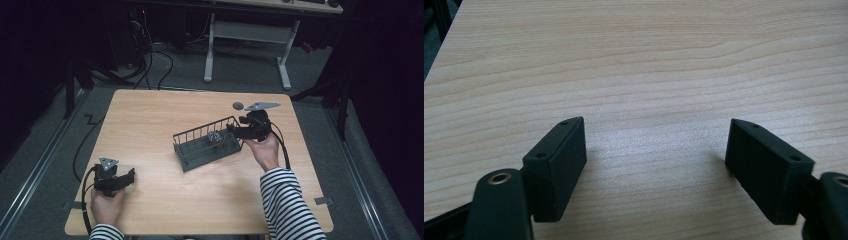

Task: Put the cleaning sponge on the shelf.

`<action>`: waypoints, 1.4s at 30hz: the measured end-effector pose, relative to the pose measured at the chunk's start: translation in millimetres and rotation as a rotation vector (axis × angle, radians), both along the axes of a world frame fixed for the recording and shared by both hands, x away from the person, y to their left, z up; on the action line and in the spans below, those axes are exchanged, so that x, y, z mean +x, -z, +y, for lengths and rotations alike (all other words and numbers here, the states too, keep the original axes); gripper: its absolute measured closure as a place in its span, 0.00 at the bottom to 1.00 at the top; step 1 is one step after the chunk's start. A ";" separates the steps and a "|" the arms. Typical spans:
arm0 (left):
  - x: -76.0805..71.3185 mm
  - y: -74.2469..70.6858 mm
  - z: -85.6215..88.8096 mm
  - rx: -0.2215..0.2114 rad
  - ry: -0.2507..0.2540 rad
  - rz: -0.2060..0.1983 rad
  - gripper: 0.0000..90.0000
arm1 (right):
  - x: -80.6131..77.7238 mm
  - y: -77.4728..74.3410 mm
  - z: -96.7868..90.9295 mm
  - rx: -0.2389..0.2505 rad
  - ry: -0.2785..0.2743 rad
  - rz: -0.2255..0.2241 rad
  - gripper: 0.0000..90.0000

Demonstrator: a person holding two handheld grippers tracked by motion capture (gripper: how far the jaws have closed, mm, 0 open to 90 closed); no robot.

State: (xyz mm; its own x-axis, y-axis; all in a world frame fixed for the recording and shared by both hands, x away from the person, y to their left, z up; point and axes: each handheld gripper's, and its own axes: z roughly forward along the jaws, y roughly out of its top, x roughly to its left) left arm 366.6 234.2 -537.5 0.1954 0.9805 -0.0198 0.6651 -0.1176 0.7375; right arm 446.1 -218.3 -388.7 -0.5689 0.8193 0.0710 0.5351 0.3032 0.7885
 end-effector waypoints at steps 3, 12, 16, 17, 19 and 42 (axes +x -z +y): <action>0.1 0.0 0.0 0.000 0.000 0.000 0.27 | -4.3 -4.3 -3.6 0.003 -0.005 -0.010 0.41; 0.3 0.1 -0.4 0.003 -0.001 -0.001 0.27 | -19.0 -10.7 -17.0 -0.004 0.015 -0.052 0.43; 0.3 0.0 -0.3 0.002 -0.001 0.000 0.27 | -26.0 -11.6 -24.8 0.012 0.027 -0.058 0.44; 0.3 0.1 -0.2 0.002 0.000 0.000 0.27 | -27.6 -11.2 -27.1 0.017 0.029 -0.059 0.44; 0.3 0.1 -0.3 0.002 -0.001 -0.001 0.27 | -30.3 -10.6 -32.2 0.027 0.033 -0.050 0.44; 0.3 0.0 -0.1 0.000 0.000 0.000 0.27 | -65.0 -20.0 -77.2 0.028 0.080 -0.071 0.45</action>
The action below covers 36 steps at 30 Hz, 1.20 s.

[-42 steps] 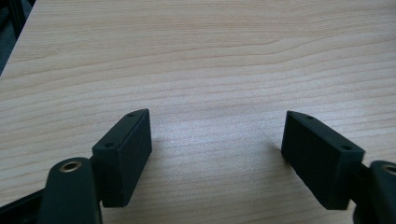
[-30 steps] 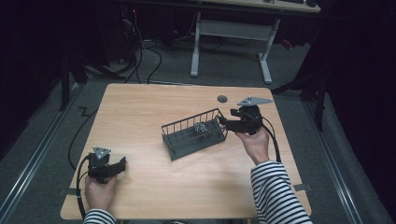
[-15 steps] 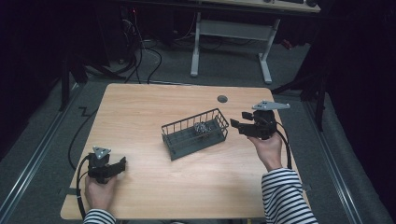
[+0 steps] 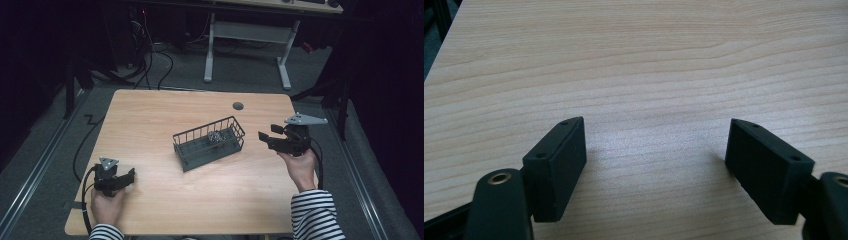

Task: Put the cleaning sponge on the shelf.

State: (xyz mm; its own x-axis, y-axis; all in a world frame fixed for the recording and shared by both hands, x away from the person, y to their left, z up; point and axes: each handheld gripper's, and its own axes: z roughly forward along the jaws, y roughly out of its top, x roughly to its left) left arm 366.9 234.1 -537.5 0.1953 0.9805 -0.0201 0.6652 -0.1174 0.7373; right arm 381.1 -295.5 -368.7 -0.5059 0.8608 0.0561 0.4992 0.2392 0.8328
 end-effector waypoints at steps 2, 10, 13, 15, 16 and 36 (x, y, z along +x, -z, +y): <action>0.0 0.0 0.0 0.000 0.000 0.000 0.27 | -2.0 -1.1 -2.2 -0.002 -0.002 -0.005 0.45; 0.0 0.0 0.0 0.000 0.000 0.000 0.27 | -16.0 -2.3 -14.0 0.018 0.009 -0.015 0.45; 0.0 0.0 0.0 0.000 0.000 0.000 0.27 | -22.8 -1.1 -21.4 0.020 0.020 -0.017 0.45; 0.0 0.0 -0.1 0.001 0.000 0.000 0.27 | -27.6 -2.3 -24.8 0.023 0.027 -0.025 0.45; 0.0 0.0 -0.1 0.001 0.000 0.000 0.27 | -30.4 -2.6 -26.9 0.034 0.028 -0.031 0.45; 0.0 0.0 -0.2 0.002 0.000 0.000 0.27 | -71.6 22.9 -64.6 0.096 0.074 -0.047 0.45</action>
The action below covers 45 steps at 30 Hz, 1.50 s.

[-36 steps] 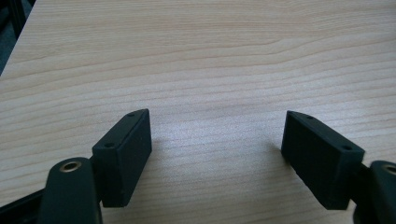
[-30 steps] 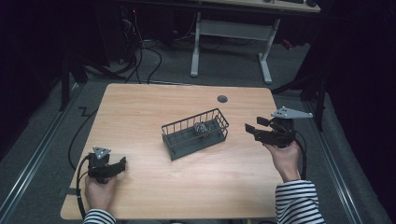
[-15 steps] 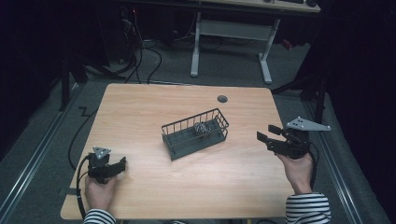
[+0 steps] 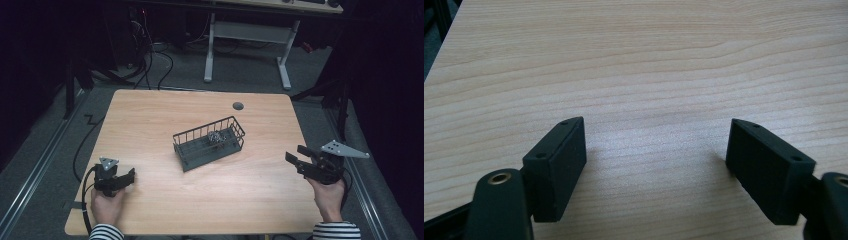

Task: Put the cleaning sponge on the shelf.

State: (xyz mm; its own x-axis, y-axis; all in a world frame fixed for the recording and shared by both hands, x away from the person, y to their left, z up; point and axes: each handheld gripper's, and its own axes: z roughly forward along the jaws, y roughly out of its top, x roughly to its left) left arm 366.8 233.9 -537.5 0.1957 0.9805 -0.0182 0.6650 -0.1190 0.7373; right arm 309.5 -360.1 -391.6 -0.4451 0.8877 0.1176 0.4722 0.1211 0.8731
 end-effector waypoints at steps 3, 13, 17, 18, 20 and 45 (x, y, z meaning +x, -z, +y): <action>0.0 0.0 0.0 0.000 0.000 0.000 0.27 | -2.3 7.5 -4.3 0.011 0.012 0.003 0.45; 0.0 0.0 0.0 0.000 0.000 0.000 0.27 | 2.8 44.4 -10.3 0.040 0.056 0.057 0.46; 0.0 0.0 0.0 0.000 0.000 0.000 0.27 | 6.1 57.2 -7.9 0.041 0.063 0.075 0.46; 0.0 0.0 0.0 0.000 0.000 0.000 0.27 | 7.1 60.0 -6.8 0.039 0.065 0.078 0.46; 0.0 0.0 0.0 0.000 0.000 0.000 0.27 | 9.3 65.2 -4.7 0.045 0.062 0.088 0.46; 0.0 0.0 0.0 0.000 0.000 0.000 0.27 | 27.5 122.4 23.3 -0.049 0.094 0.157 0.43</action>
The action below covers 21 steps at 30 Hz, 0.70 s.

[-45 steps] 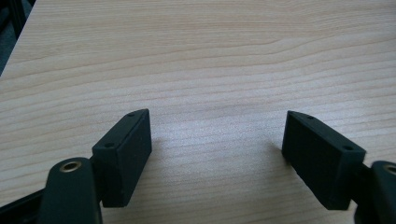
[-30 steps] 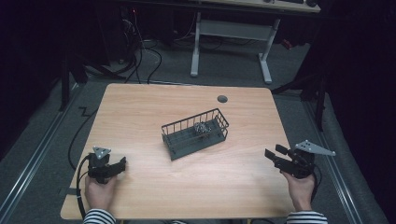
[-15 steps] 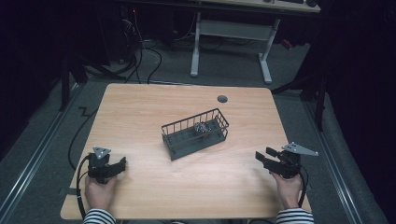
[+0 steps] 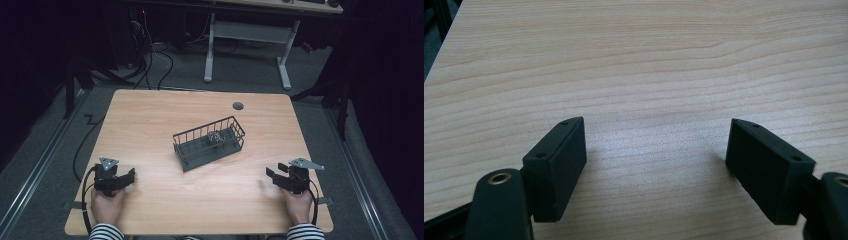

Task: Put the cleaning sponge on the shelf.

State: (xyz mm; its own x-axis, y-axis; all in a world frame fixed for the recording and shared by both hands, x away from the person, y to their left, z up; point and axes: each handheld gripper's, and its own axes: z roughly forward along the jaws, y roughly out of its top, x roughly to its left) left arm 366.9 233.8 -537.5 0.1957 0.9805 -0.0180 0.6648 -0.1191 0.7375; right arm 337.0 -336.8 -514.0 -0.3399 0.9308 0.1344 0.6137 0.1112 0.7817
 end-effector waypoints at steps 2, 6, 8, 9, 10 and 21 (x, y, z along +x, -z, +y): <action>0.0 0.0 0.0 0.000 0.000 0.000 0.27 | 1.5 3.7 2.1 -0.011 -0.002 0.013 0.43; 0.0 0.0 0.0 0.000 0.000 0.000 0.27 | 3.2 8.2 6.4 -0.027 -0.007 0.022 0.43; 0.0 0.0 0.0 0.000 0.000 0.000 0.27 | 4.1 9.7 9.0 -0.043 -0.008 0.031 0.43; 0.0 0.0 0.0 0.000 0.000 0.000 0.27 | 4.6 10.6 9.9 -0.046 -0.009 0.033 0.43; 0.0 0.0 0.0 0.000 0.000 0.000 0.27 | 4.8 11.1 11.0 -0.042 -0.008 0.038 0.43; 0.0 0.0 0.0 0.001 0.000 0.000 0.27 | 9.4 14.8 22.2 -0.085 -0.026 0.064 0.42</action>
